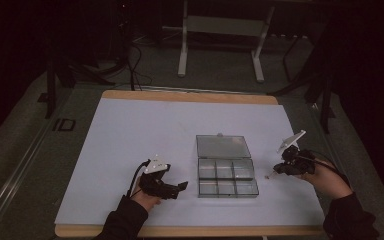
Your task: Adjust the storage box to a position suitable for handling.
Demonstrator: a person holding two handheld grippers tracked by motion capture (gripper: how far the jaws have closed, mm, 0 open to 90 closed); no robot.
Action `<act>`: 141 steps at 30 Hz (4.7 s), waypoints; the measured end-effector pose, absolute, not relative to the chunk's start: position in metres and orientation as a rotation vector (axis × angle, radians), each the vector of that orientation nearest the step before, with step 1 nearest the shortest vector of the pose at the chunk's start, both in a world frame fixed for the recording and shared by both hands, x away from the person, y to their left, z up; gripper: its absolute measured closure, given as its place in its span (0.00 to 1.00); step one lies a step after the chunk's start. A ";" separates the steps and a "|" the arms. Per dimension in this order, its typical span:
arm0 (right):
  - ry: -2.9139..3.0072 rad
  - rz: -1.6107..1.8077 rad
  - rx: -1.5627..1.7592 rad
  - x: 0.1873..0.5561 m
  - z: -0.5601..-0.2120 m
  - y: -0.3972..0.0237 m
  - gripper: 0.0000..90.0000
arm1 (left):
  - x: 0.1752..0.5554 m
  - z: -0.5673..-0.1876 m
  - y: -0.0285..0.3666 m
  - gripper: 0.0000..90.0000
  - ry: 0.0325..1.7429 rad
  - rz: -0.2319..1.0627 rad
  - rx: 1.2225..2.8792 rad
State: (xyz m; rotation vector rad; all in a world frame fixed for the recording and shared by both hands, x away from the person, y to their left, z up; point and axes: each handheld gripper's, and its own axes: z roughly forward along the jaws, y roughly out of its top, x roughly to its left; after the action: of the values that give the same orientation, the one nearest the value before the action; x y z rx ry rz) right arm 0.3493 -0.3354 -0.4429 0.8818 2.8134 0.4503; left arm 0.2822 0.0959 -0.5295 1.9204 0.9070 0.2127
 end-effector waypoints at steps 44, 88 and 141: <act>2.823 0.582 0.517 0.350 -0.363 -0.284 0.97 | 0.281 -0.529 0.097 0.08 0.888 0.229 1.909; 3.025 0.421 0.458 0.369 -0.463 -0.241 0.97 | 0.280 -0.531 0.098 0.08 0.866 0.234 1.912; 2.810 0.795 0.724 0.345 -0.464 -0.280 0.58 | 0.279 -0.528 0.096 0.07 0.869 0.247 1.902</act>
State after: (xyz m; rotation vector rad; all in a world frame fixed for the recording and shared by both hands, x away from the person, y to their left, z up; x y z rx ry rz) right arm 0.3454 -0.2804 -0.4638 0.7239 2.8102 0.7947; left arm 0.2786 0.0962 -0.5279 1.9025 0.8693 0.2468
